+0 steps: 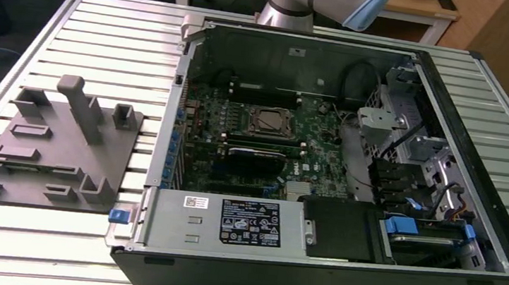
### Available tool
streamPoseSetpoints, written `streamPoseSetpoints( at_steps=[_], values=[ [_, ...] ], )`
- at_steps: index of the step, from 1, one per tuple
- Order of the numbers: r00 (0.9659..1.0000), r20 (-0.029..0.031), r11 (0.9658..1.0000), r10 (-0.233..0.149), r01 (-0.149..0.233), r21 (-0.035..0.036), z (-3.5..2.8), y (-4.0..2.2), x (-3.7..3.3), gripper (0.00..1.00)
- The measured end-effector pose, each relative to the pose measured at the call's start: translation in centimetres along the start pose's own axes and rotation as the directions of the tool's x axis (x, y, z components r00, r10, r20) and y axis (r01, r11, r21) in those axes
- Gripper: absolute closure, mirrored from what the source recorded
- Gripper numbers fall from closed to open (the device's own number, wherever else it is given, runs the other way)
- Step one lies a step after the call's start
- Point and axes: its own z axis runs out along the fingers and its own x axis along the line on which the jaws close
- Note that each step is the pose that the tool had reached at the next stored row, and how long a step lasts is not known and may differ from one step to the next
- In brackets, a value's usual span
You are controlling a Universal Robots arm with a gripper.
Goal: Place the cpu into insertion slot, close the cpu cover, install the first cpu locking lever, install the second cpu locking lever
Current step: 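Install the second cpu locking lever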
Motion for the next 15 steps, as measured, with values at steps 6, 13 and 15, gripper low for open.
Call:
streamPoseSetpoints(
  at_steps=[6,13,15],
  values=[
    [1.0,-0.0087,1.0,0.0,0.0,0.0011,1.09,-0.03,-0.06,0.89],
    [0.9998,-0.0189,1.0,0.001,-0.001,0.0023,2.36,-0.06,-0.12,0.89],
    [0.9998,-0.0217,1.0,0.001,-0.001,0.0027,2.72,-0.07,-0.14,0.89]
  ],
)
